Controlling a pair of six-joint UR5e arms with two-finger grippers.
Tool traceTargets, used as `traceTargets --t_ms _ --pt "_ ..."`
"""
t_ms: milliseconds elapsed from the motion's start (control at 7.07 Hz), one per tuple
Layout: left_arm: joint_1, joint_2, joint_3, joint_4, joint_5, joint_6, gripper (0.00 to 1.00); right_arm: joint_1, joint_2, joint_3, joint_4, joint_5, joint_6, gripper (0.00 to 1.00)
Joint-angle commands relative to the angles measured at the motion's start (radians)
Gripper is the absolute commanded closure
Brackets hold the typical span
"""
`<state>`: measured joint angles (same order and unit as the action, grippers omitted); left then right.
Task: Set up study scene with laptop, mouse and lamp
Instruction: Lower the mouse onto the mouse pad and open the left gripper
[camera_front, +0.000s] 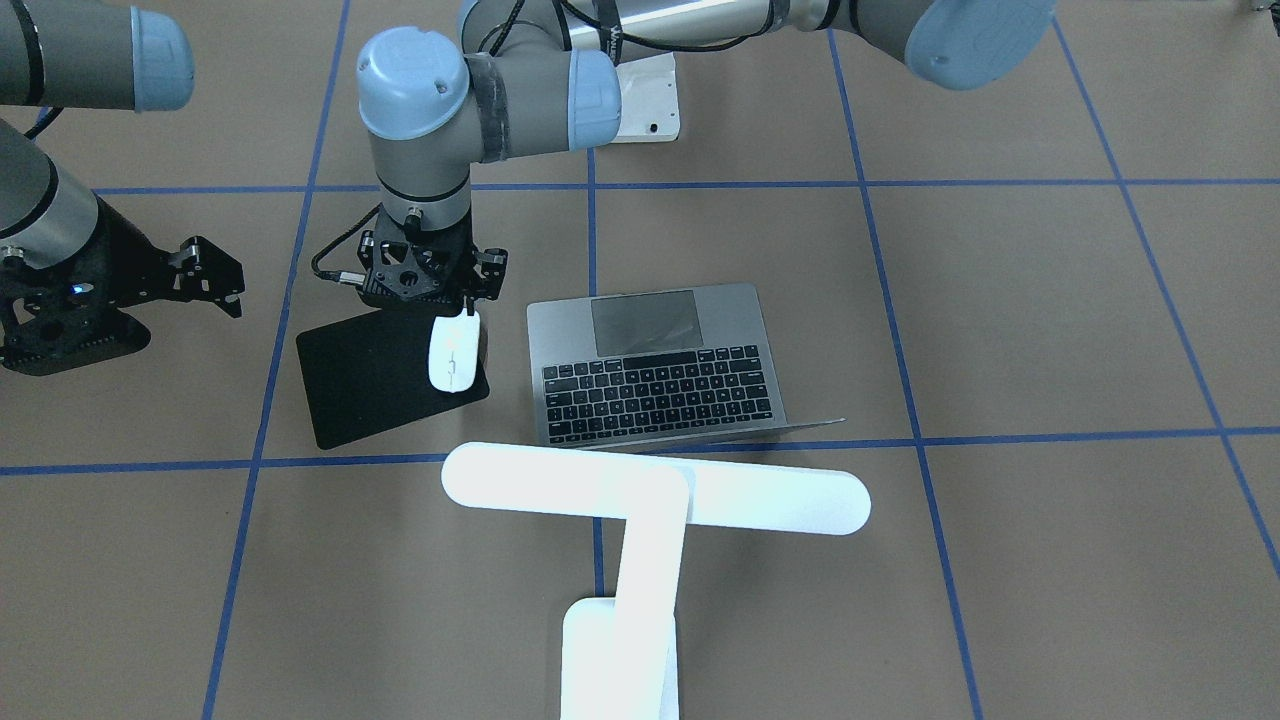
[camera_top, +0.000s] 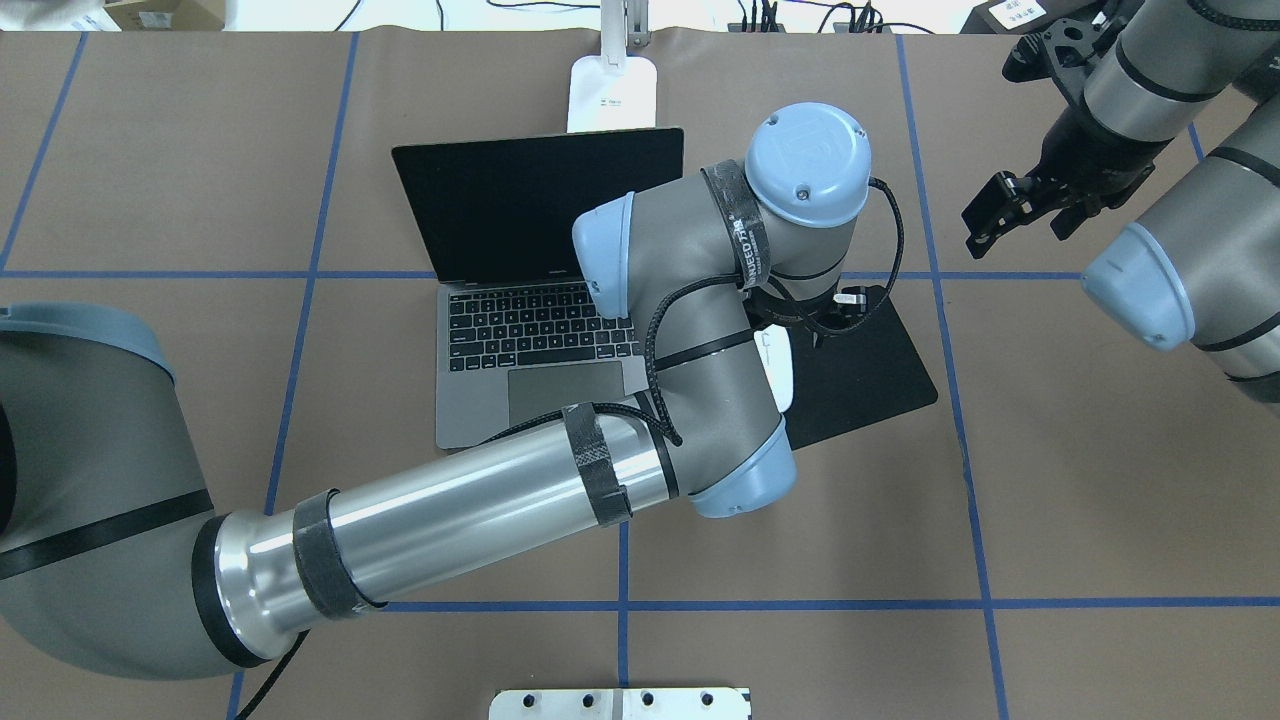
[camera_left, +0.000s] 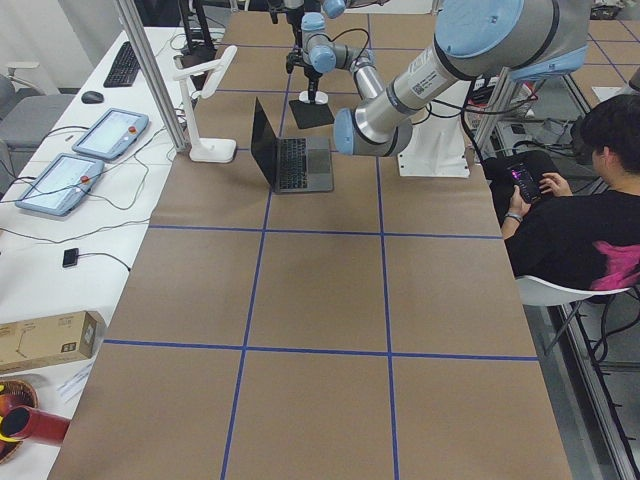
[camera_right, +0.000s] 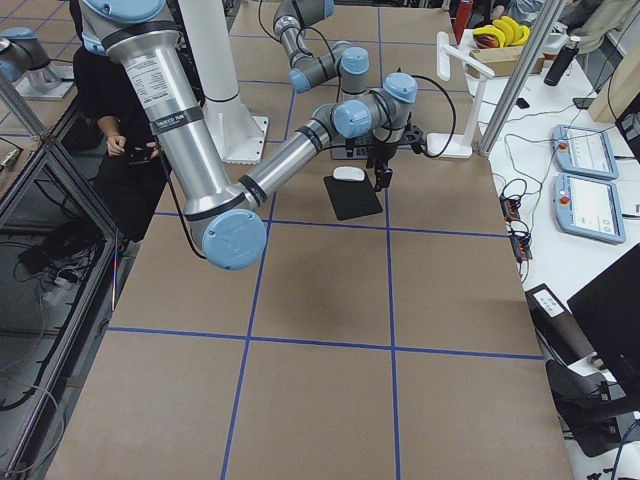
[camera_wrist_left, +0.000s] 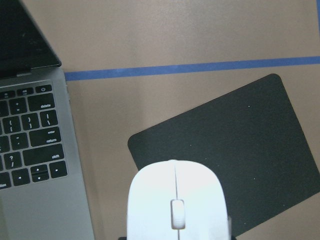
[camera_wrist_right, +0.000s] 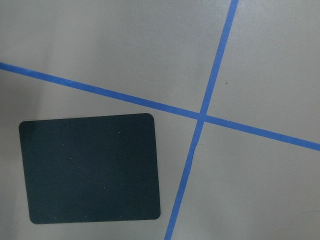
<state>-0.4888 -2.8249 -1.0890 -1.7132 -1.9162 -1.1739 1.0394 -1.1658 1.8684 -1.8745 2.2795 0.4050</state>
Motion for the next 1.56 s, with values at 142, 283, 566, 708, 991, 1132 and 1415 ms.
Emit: traceTargets --t_ms 142,283,566,708,991,1132,1415 --pt "-0.001 -0.007 0.004 -0.011 -0.001 0.002 0.17 0.013 0.002 0.0 -0.002 0.005 -0.002 0.01" --pt "-0.001 -0.007 0.001 -0.011 -0.001 0.002 0.17 0.016 0.002 0.0 -0.002 0.005 0.0 0.01" --pt "0.001 -0.007 -0.026 0.004 -0.003 0.002 0.11 0.025 0.002 0.003 -0.002 0.0 0.0 0.01" --pt "-0.001 -0.004 -0.075 0.067 -0.007 0.005 0.07 0.049 -0.002 0.008 0.0 -0.003 0.0 0.01" --pt "-0.025 0.051 -0.325 0.347 -0.009 0.124 0.02 0.125 -0.002 -0.003 0.0 -0.003 0.0 0.01" --pt "-0.045 0.193 -0.524 0.383 -0.009 0.16 0.01 0.19 0.005 -0.043 0.005 0.0 -0.002 0.01" --pt "-0.143 0.439 -0.805 0.449 -0.082 0.285 0.01 0.295 -0.017 -0.122 0.057 0.002 -0.086 0.01"
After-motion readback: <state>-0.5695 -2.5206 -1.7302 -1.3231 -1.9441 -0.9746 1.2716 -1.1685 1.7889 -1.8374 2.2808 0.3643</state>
